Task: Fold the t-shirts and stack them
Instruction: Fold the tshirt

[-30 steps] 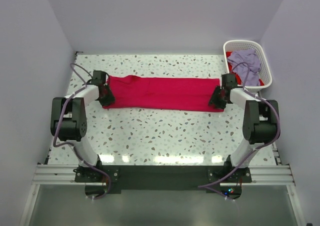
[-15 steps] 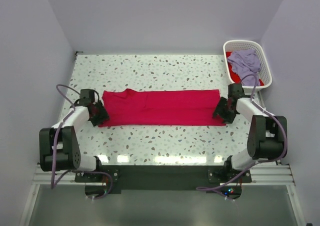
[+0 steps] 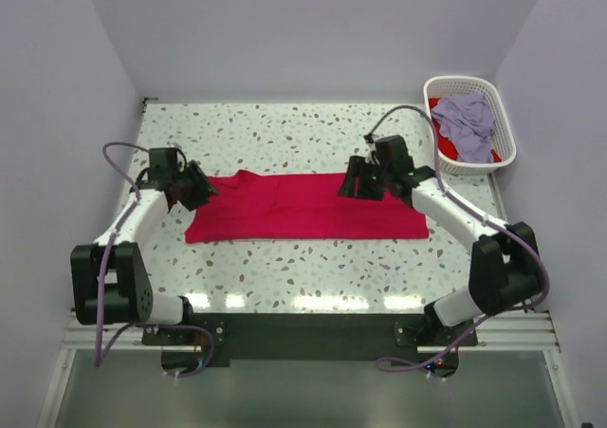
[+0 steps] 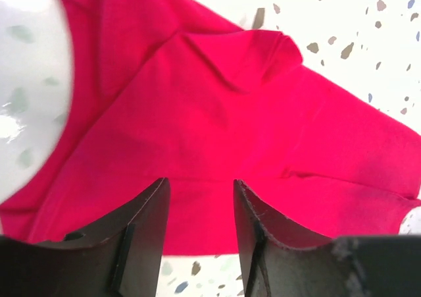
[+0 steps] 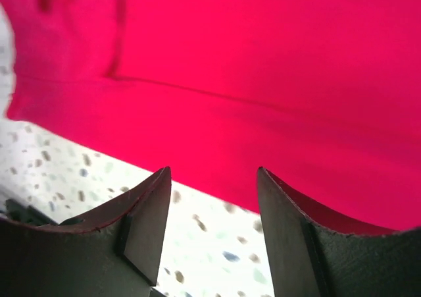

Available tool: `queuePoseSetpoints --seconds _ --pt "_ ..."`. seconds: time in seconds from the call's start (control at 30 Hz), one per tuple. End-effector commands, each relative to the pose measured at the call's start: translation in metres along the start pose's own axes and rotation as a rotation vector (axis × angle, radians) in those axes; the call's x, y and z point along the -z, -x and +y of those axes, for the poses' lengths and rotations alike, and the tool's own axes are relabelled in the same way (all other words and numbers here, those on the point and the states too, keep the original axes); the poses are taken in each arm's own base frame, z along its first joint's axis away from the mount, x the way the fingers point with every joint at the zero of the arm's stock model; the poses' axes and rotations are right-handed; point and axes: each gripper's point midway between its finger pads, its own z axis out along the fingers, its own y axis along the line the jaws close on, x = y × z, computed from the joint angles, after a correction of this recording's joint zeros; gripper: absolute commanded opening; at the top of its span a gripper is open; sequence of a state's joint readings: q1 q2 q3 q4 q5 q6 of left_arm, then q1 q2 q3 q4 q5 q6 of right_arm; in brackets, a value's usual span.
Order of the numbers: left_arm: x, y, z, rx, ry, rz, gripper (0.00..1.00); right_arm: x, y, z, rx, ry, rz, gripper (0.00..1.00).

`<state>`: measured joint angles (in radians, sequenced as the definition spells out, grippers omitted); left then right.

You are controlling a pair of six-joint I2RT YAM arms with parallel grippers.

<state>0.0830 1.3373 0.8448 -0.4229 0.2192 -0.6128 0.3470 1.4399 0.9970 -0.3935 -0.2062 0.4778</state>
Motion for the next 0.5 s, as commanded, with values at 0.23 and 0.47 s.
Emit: queuePoseSetpoints --seconds 0.23,0.47 --pt "-0.066 0.015 -0.072 0.105 -0.151 0.039 0.42 -0.072 0.037 0.115 0.146 0.264 -0.042 0.57" --pt "-0.084 0.025 -0.079 0.134 -0.122 0.016 0.41 -0.112 0.038 0.134 0.193 0.287 -0.008 0.57"
